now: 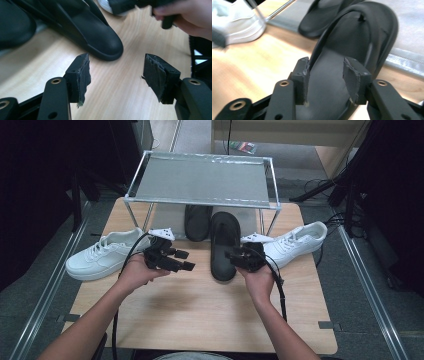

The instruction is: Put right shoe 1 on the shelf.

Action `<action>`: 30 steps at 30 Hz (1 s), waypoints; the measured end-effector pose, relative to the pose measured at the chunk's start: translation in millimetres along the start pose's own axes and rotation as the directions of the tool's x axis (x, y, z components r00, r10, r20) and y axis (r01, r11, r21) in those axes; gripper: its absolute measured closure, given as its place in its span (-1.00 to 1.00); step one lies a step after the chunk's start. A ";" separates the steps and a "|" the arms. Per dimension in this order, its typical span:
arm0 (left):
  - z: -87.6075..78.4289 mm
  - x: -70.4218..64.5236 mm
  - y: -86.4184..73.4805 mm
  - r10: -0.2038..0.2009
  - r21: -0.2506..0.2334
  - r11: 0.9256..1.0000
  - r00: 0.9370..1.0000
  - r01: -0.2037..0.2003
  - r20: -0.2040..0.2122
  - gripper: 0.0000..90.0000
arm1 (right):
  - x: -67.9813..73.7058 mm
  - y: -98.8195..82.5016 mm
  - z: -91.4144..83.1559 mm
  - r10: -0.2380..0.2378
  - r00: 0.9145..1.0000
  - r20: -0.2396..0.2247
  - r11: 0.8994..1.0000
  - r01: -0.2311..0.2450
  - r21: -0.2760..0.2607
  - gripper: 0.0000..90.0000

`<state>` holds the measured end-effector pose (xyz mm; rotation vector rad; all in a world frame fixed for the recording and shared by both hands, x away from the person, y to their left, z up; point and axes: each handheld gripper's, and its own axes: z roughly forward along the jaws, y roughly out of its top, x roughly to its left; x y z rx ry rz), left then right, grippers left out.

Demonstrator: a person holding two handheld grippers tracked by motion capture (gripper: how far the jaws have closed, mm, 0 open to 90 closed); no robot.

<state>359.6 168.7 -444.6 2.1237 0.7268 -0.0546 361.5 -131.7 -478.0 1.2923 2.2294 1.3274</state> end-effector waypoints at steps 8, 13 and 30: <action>-2.7 10.3 28.8 0.049 -0.025 0.998 0.999 -0.049 -0.007 -0.01 | 1.6 -19.8 -20.8 -0.027 0.996 -0.087 0.999 0.029 0.015 0.21; -3.3 20.4 47.0 0.052 -0.029 0.998 0.998 -0.051 0.027 0.15 | 1.0 -29.7 -29.2 -0.023 0.994 -0.104 0.999 0.025 0.023 0.22; -13.9 57.9 118.4 0.058 0.010 0.998 0.996 -0.057 -0.063 1.00 | 20.8 -41.3 -21.8 -0.085 0.984 -0.155 0.995 0.092 0.038 0.40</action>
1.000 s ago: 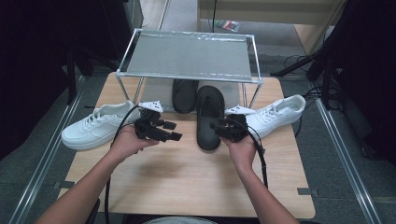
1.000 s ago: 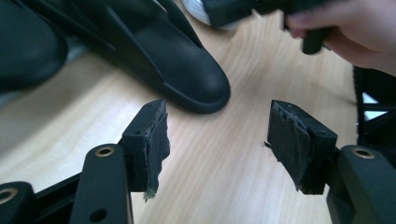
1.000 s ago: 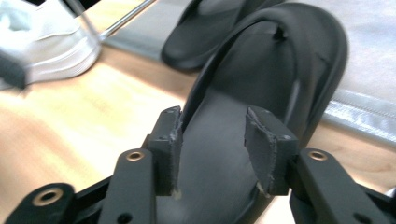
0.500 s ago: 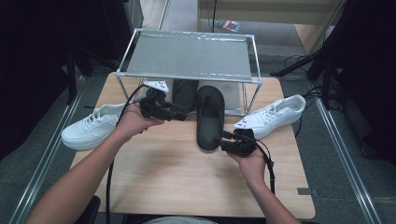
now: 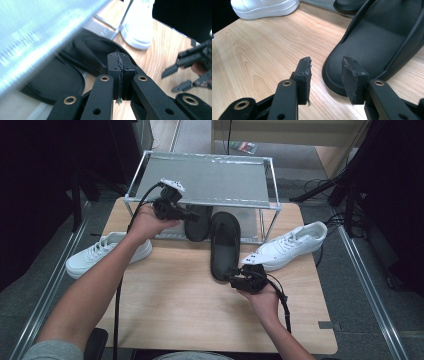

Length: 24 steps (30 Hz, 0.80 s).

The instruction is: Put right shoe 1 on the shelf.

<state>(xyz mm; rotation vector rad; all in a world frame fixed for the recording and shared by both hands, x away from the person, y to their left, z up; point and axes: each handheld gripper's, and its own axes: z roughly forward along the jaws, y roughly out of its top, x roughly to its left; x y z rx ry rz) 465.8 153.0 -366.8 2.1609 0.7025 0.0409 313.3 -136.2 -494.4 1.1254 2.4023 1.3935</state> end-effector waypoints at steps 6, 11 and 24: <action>-7.3 14.4 24.7 0.002 -0.008 1.000 0.999 -0.002 -0.035 1.00 | 4.0 -4.7 3.6 0.000 1.000 0.011 0.999 0.000 0.038 0.81; -10.9 28.1 35.4 0.014 -0.023 1.000 0.997 -0.016 -0.074 1.00 | 2.8 -8.0 5.7 0.042 0.999 -0.002 0.997 -0.042 0.071 1.00; 0.9 52.8 34.5 -0.019 0.005 1.000 0.993 0.020 -0.113 1.00 | 0.6 -17.0 29.0 0.001 1.000 0.031 0.985 -0.006 0.172 1.00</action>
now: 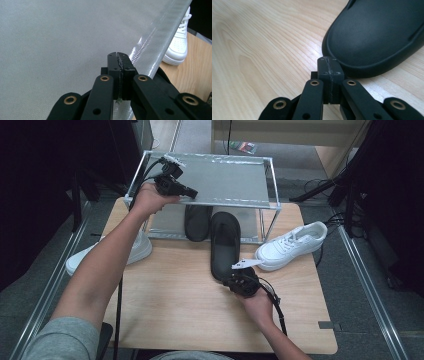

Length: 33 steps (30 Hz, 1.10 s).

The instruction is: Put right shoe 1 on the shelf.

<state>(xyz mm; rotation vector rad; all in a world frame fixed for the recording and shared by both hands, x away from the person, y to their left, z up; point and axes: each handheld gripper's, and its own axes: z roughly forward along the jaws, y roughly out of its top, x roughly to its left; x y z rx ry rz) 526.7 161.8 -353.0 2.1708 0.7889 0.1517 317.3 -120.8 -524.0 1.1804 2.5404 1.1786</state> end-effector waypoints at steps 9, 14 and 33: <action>1.1 -0.6 -2.1 0.023 -0.001 1.000 1.000 -0.023 -0.008 1.00 | -2.1 0.1 9.2 -0.010 1.000 0.018 1.000 0.010 0.015 1.00; 1.4 -0.7 -2.5 0.015 0.000 1.000 1.000 -0.015 -0.007 1.00 | -2.1 1.0 11.0 -0.019 0.999 0.031 1.000 0.019 0.005 1.00; 1.8 -3.0 -5.3 0.016 -0.016 1.000 1.000 -0.017 -0.025 1.00 | -16.4 23.7 20.4 0.002 0.999 0.048 0.999 -0.001 -0.035 1.00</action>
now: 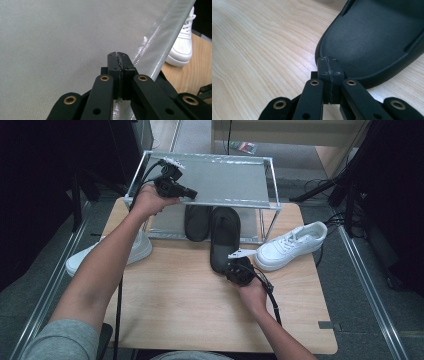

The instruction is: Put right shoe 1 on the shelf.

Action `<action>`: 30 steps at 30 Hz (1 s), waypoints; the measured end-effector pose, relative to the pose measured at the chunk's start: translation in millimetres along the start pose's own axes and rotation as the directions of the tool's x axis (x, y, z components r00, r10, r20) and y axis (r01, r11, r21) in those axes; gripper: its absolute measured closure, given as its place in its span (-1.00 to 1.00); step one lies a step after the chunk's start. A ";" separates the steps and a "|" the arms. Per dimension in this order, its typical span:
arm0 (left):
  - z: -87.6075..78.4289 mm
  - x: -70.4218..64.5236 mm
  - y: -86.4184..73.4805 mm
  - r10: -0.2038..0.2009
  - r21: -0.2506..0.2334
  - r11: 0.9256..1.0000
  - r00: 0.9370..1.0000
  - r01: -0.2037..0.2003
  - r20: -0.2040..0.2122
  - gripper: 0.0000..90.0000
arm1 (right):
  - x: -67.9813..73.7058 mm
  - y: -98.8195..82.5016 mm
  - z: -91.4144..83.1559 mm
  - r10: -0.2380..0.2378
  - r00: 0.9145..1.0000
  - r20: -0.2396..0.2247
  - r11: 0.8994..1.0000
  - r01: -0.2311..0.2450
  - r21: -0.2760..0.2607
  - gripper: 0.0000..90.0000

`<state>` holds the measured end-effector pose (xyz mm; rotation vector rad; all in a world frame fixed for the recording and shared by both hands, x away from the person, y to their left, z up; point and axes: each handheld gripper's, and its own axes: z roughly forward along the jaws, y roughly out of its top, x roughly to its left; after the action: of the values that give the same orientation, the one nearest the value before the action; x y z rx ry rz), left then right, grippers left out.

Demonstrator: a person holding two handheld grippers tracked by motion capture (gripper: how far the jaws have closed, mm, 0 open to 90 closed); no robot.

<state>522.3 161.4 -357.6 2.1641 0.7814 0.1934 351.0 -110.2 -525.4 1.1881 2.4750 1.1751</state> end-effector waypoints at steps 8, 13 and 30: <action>0.0 -0.5 0.2 0.001 0.002 1.000 1.000 -0.001 -0.003 1.00 | -8.1 6.7 6.4 0.005 1.000 0.023 1.000 -0.004 -0.020 1.00; 0.0 -0.3 0.1 0.001 0.002 1.000 1.000 -0.001 -0.002 1.00 | -14.5 12.1 10.1 0.037 0.999 0.028 0.999 -0.037 -0.028 1.00; -0.3 0.6 -0.3 -0.011 0.002 1.000 1.000 0.011 0.002 1.00 | -29.7 41.6 15.0 0.061 0.998 0.033 0.996 -0.058 -0.066 1.00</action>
<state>522.6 162.1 -357.7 2.1606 0.7927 0.1848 402.3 -106.9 -511.5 1.2615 2.3726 1.2299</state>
